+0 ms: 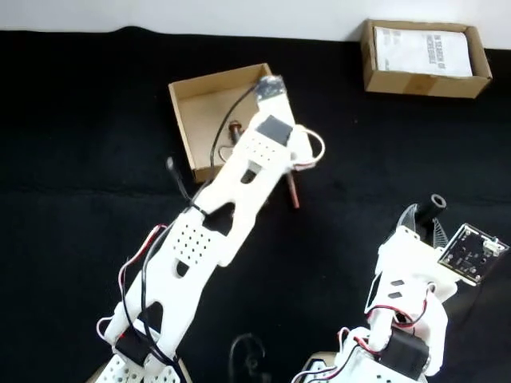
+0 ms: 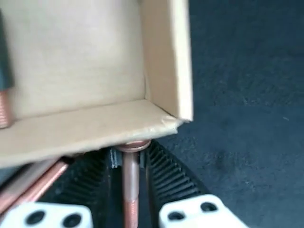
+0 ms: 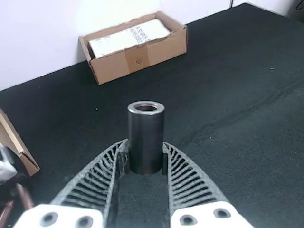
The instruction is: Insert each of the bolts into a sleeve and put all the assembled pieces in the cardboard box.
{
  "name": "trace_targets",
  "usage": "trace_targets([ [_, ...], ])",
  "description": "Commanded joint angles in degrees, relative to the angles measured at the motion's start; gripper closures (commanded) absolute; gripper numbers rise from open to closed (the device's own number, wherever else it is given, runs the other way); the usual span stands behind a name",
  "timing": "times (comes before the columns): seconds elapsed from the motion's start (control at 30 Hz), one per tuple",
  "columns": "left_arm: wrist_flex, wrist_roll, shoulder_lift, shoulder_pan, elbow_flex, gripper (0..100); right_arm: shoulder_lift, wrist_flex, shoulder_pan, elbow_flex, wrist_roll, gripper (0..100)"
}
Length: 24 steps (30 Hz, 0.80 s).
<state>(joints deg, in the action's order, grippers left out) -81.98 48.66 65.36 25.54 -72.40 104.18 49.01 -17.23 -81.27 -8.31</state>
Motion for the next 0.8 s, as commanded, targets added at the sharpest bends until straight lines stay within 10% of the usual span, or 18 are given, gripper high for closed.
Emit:
trace_targets([
  [0.0,-6.5,-4.8,-1.1,2.2,-13.9,99,0.7,-1.2,3.7,0.2,-0.5,99.2],
  [0.3,-13.5,-17.4,-12.1,8.1,-22.6,99,0.5,-1.5,21.7,-1.8,-0.5,99.2],
  [0.77,-11.4,-33.1,-39.4,8.6,-22.7,99,0.4,-13.9,30.3,-7.3,-0.4,99.2],
])
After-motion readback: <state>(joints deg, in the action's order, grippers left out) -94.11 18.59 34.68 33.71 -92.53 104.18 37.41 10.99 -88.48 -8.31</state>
